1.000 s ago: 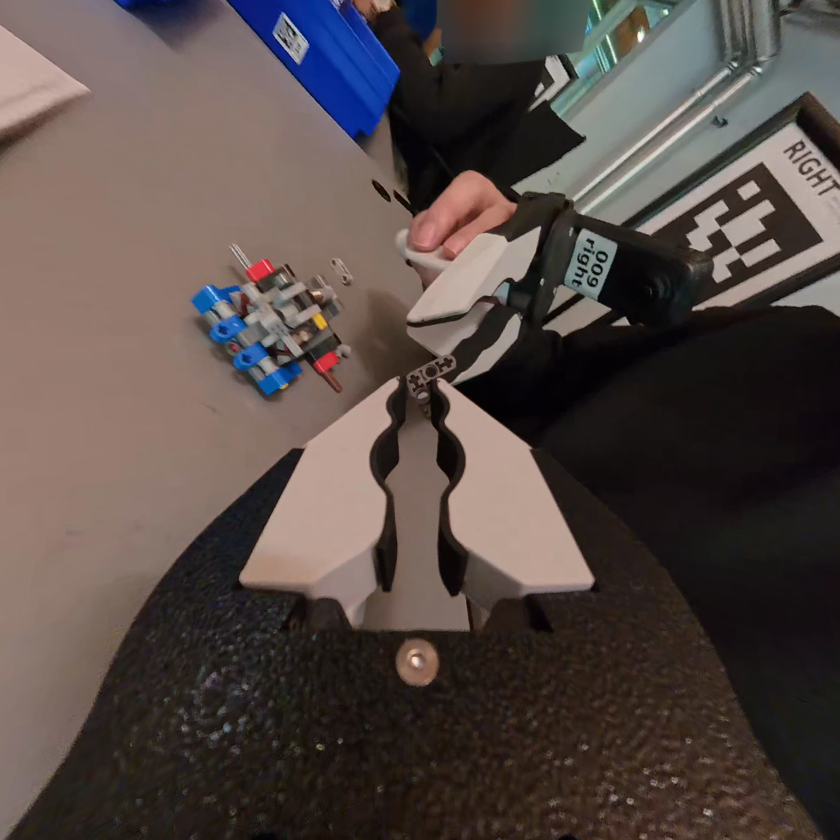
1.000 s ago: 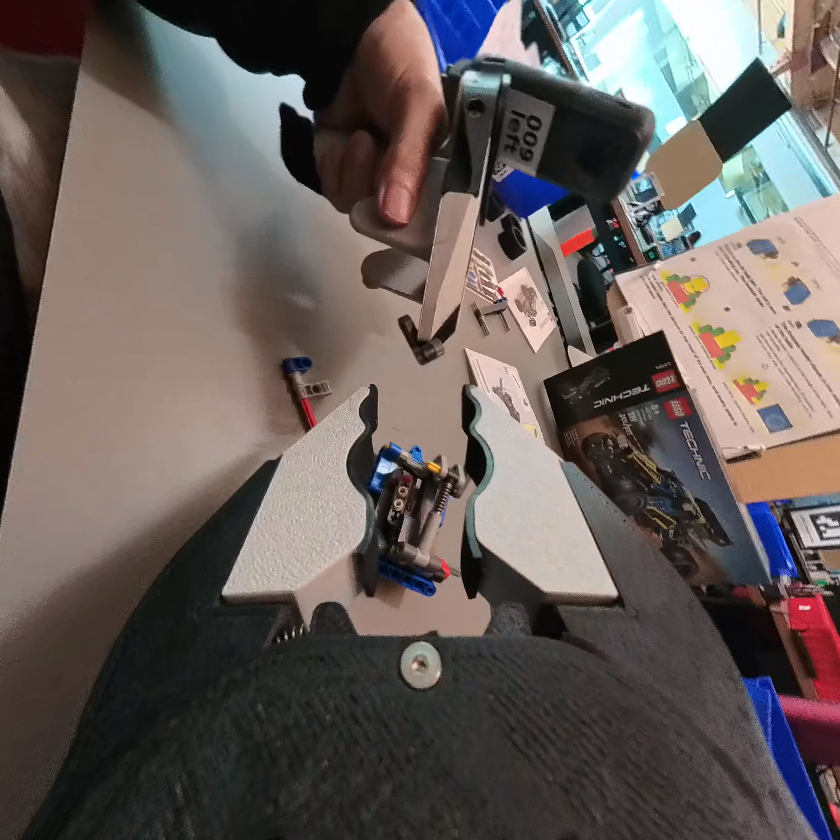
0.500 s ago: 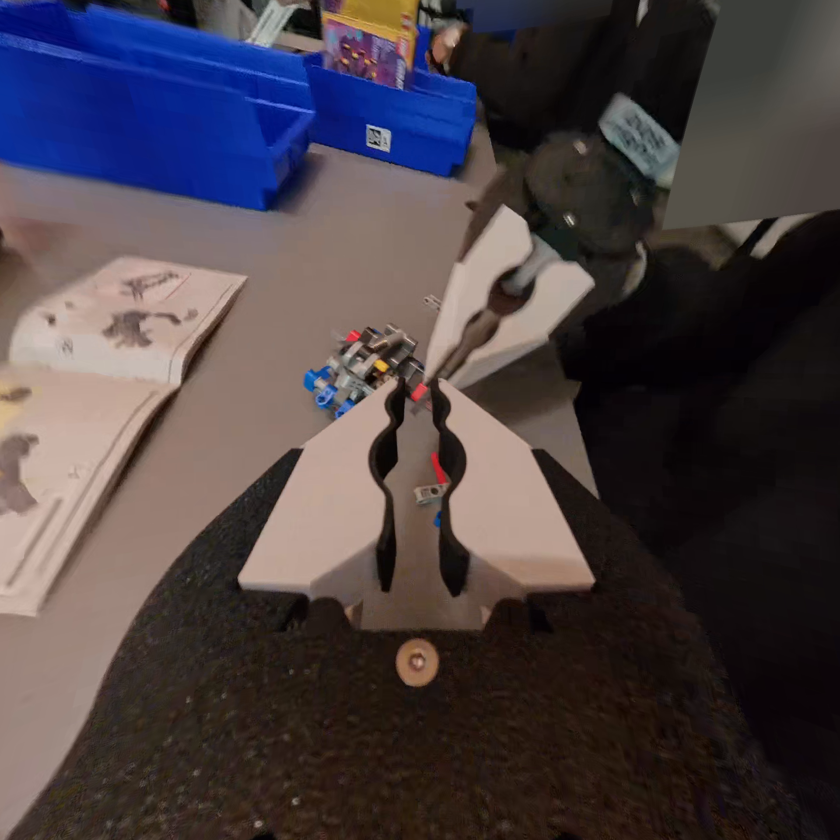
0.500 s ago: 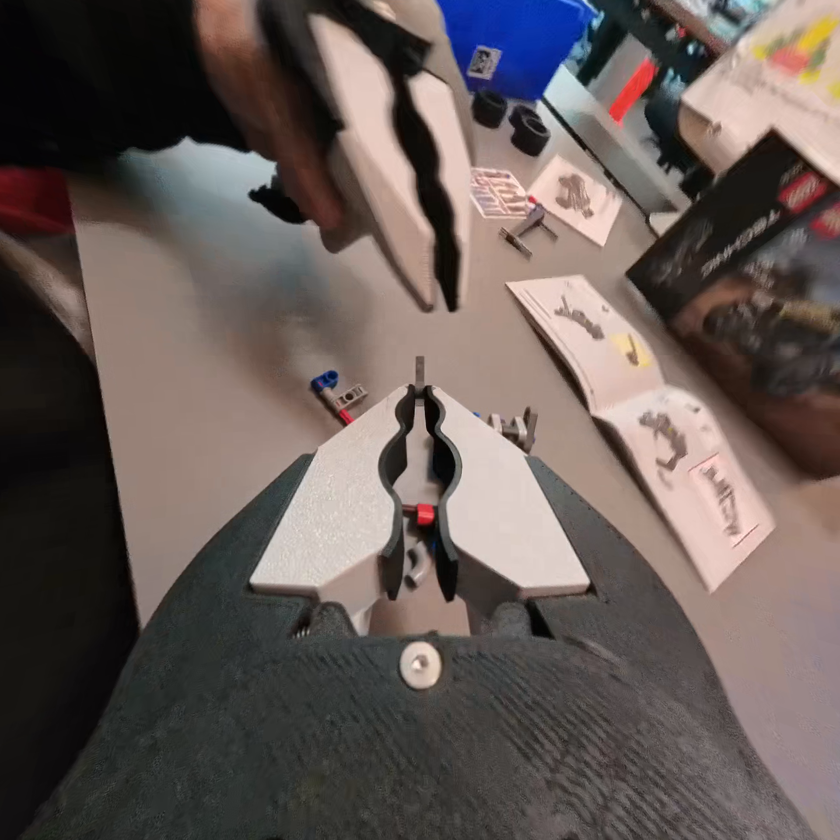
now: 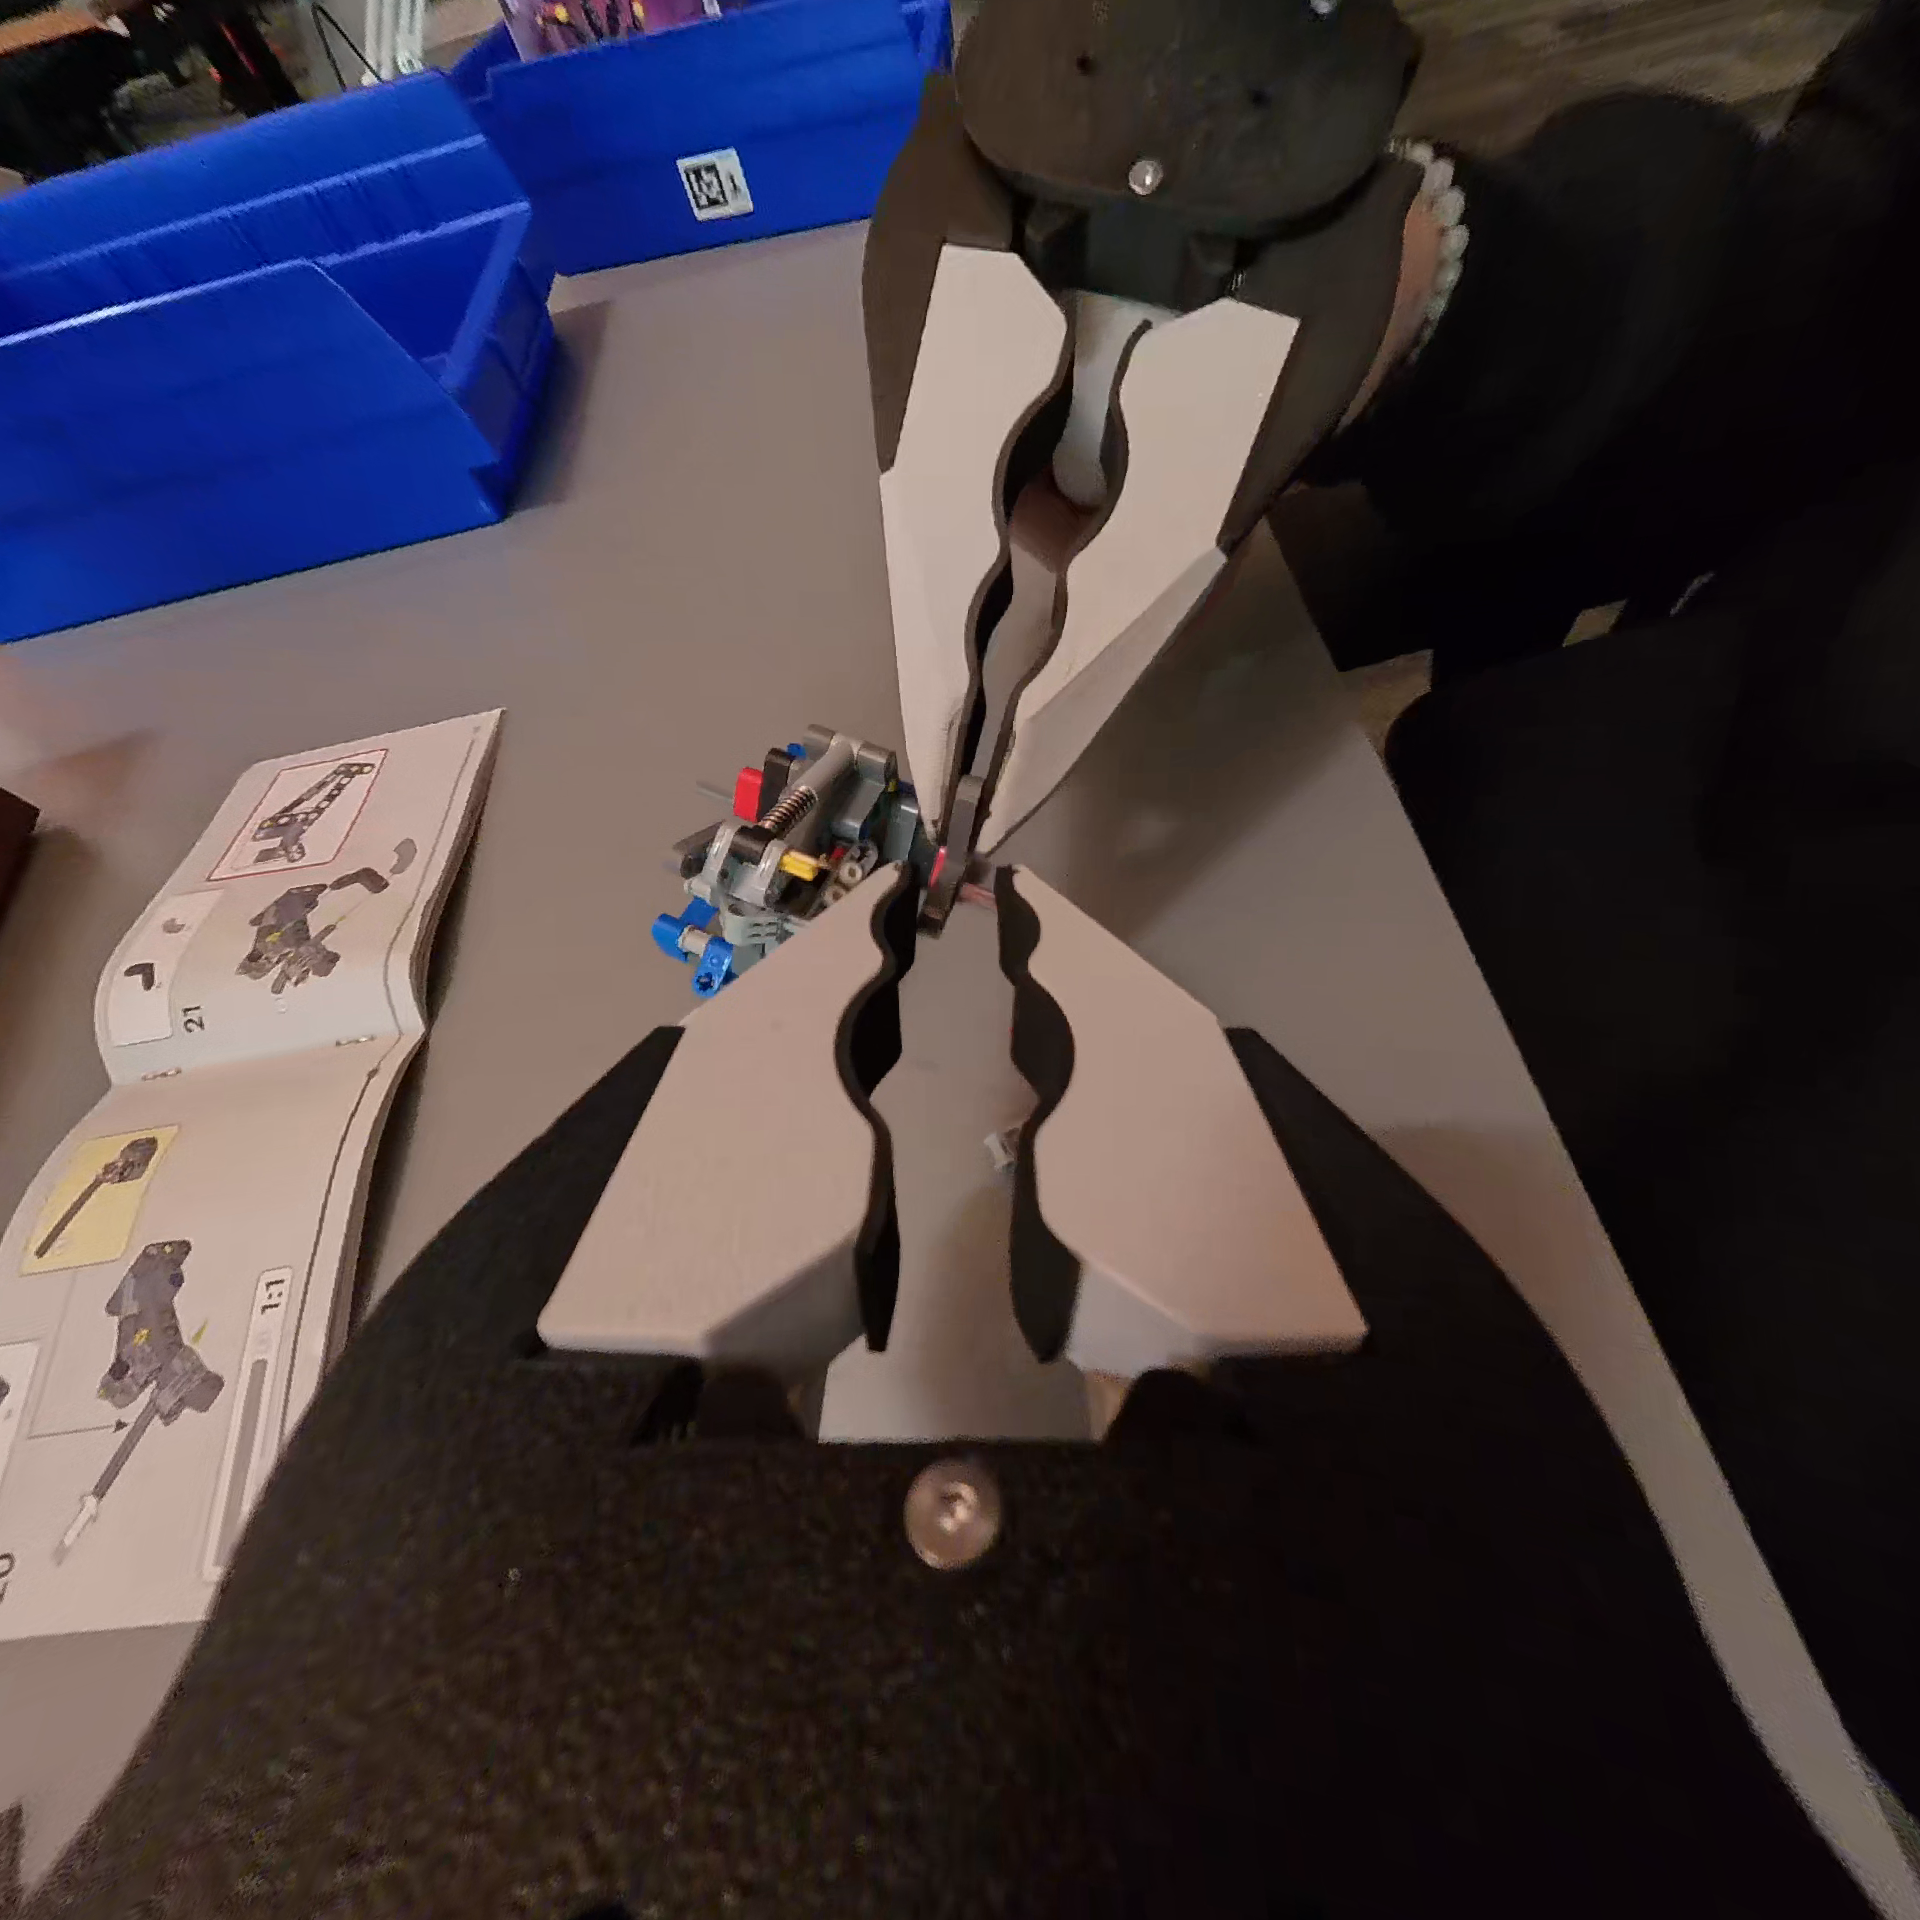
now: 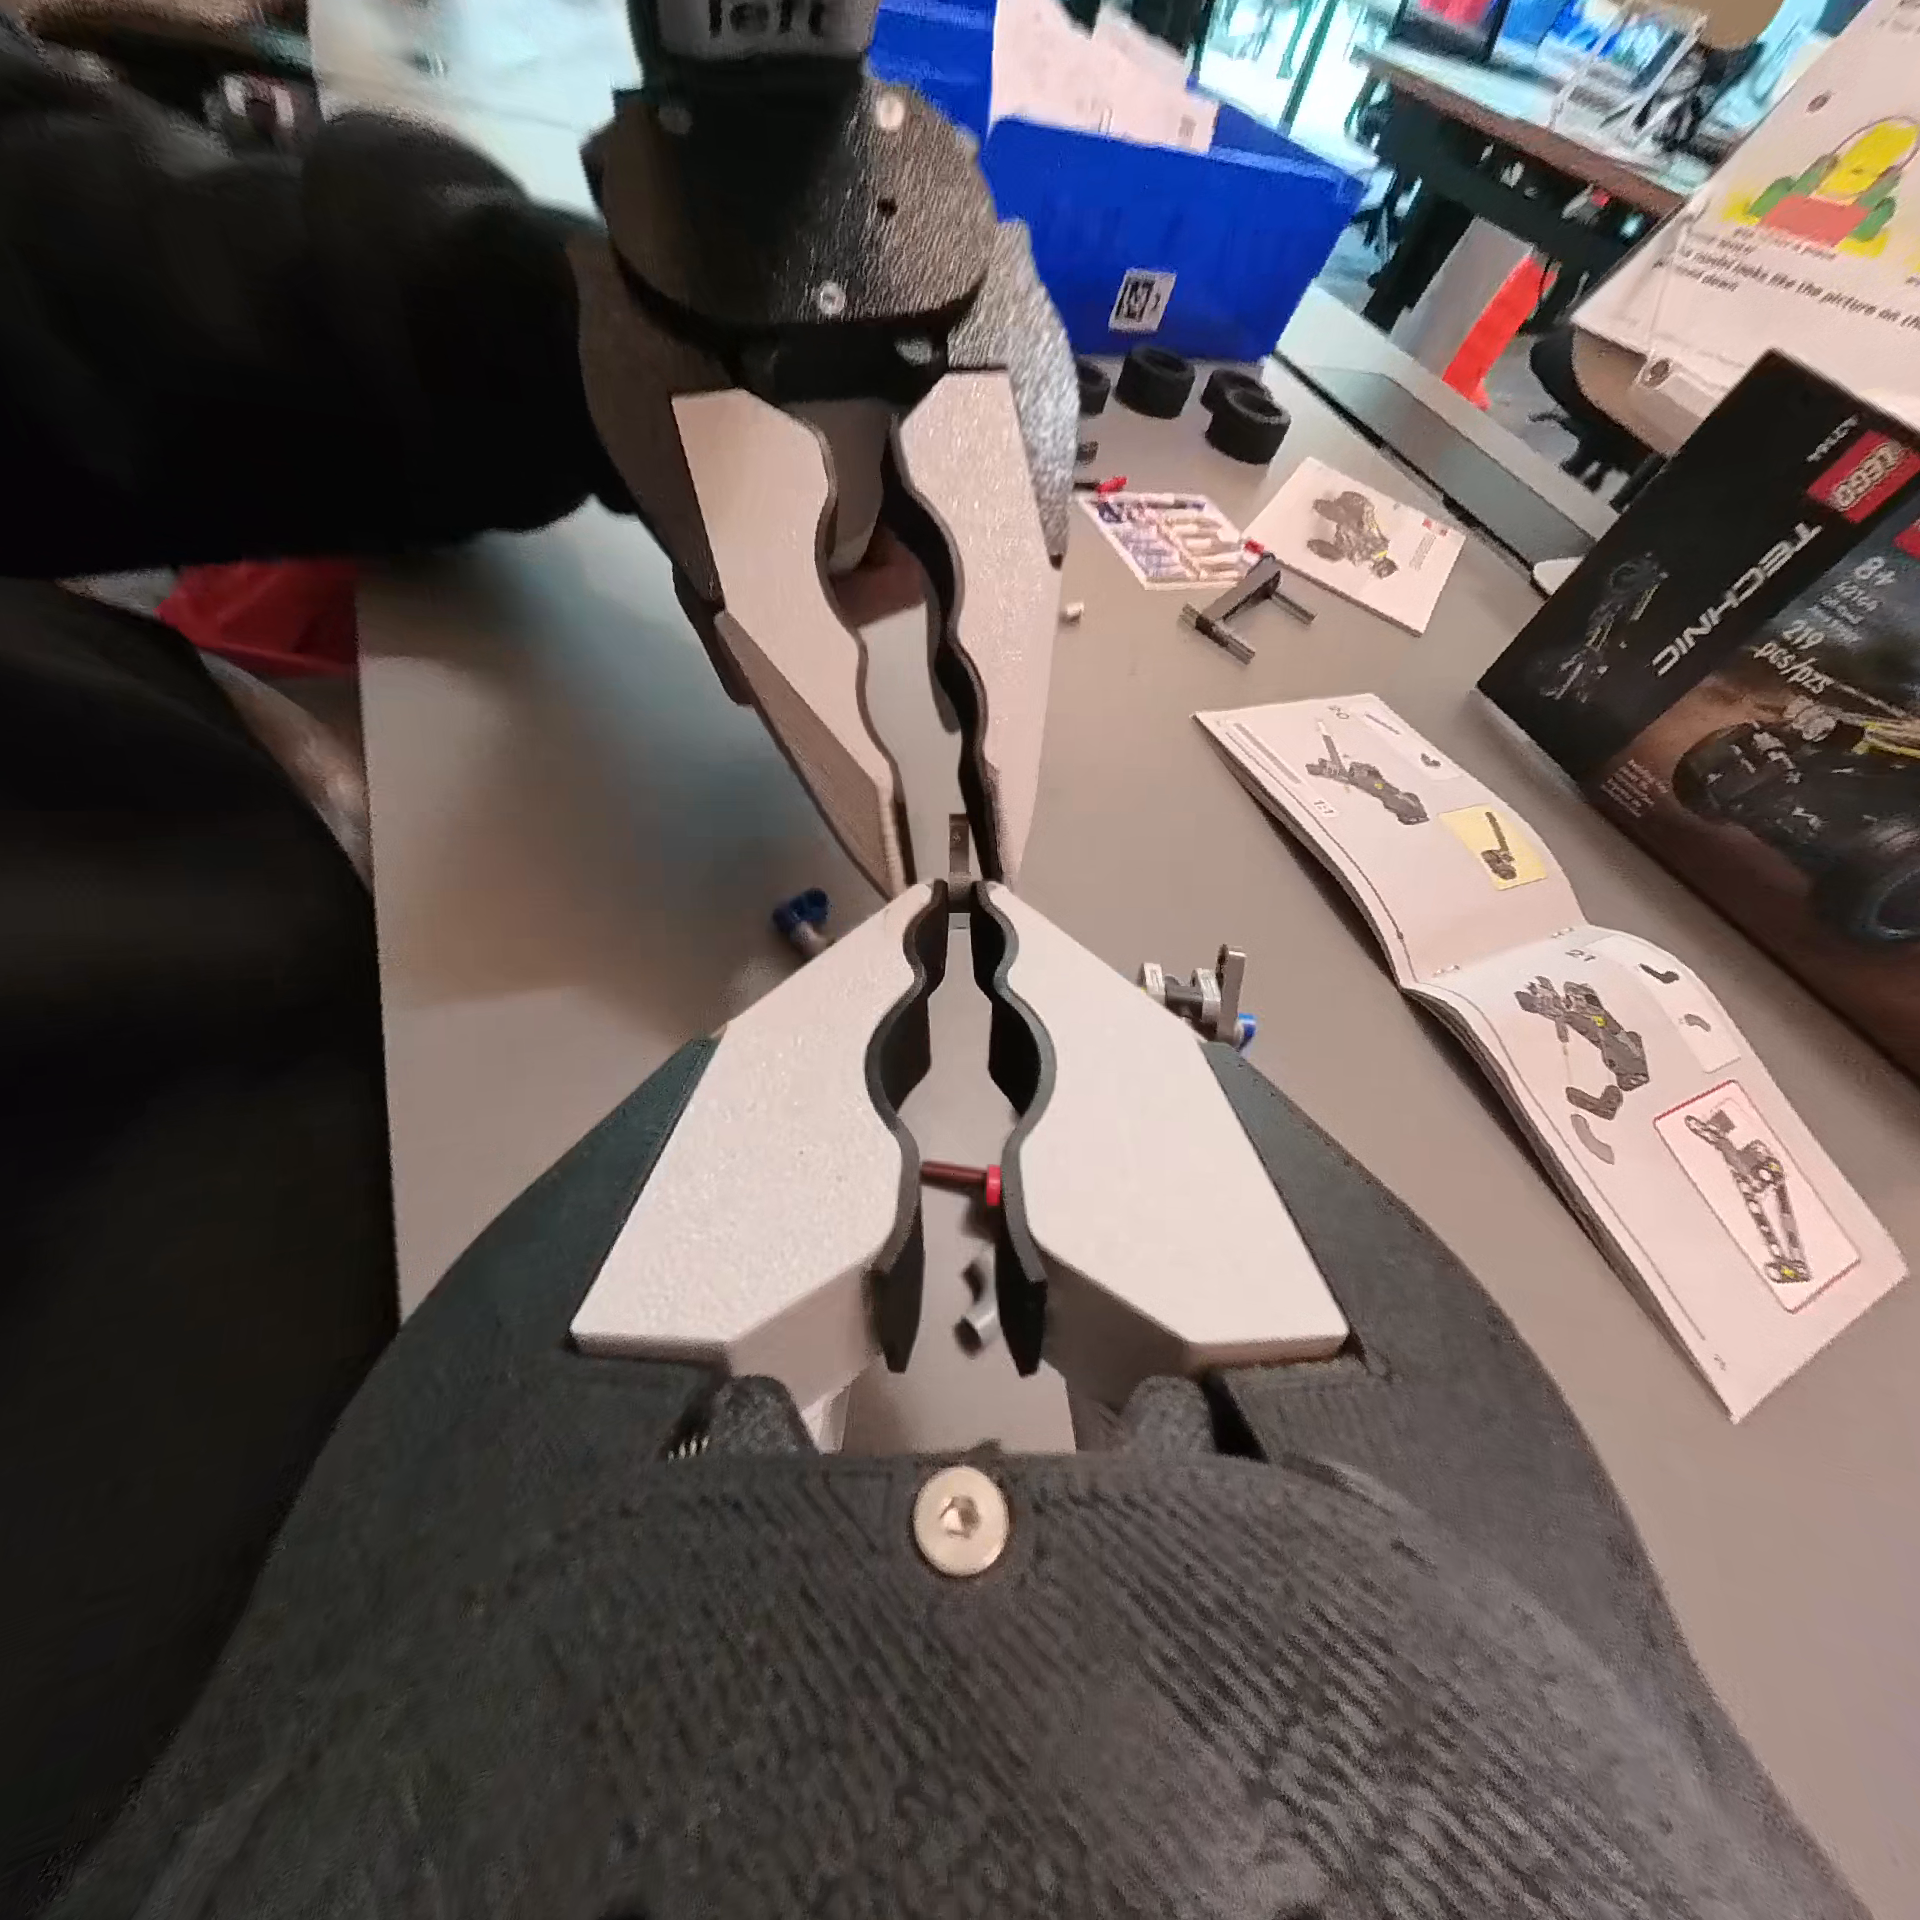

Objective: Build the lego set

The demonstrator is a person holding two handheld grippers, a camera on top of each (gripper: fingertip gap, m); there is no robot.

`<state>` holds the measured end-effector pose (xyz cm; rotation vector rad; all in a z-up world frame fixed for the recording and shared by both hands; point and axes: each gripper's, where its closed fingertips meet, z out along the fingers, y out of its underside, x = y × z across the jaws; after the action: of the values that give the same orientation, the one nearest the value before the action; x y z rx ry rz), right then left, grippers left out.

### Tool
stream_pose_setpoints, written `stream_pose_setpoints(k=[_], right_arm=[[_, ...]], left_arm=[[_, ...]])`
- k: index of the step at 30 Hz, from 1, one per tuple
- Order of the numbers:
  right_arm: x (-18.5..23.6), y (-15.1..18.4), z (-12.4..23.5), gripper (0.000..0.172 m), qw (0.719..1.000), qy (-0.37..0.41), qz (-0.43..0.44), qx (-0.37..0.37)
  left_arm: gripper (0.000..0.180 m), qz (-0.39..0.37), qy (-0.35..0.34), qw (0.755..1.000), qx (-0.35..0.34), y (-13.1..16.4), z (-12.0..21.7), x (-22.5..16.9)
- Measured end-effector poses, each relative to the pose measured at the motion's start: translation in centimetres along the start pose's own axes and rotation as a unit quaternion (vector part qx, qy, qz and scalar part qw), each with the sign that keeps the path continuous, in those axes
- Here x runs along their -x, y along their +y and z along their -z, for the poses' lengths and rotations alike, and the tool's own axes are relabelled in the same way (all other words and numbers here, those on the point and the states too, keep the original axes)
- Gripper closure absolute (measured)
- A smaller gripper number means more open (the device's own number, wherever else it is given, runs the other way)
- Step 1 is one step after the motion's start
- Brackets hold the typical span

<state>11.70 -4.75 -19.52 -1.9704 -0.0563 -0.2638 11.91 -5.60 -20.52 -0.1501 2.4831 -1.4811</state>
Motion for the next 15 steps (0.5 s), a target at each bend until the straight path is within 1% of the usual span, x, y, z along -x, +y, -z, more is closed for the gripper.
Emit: stream_pose_setpoints(k=[4,8,10,12,15], right_arm=[[-0.1,0.8,-0.2,0.171,0.998,-0.004,0.042,0.045],[-0.3,1.4,-0.6,0.171,0.996,-0.008,0.049,0.078],[-0.3,1.6,-0.8,0.171,0.994,-0.011,0.061,0.092],[-0.4,1.7,-0.9,0.171,0.993,-0.01,0.062,0.096],[-0.5,1.6,-0.7,0.17,0.994,-0.011,0.058,0.088]], left_arm=[[0.176,-0.041,-0.015,0.998,0.035,0.8,-0.4,0.6],[0.176,-0.076,-0.027,0.995,0.063,1.0,-0.8,0.8],[0.179,-0.089,-0.02,0.992,0.082,1.4,-1.0,0.7],[0.18,-0.093,-0.02,0.992,0.084,1.5,-1.0,0.8],[0.18,-0.084,-0.009,0.994,0.068,1.2,-1.0,0.8]])
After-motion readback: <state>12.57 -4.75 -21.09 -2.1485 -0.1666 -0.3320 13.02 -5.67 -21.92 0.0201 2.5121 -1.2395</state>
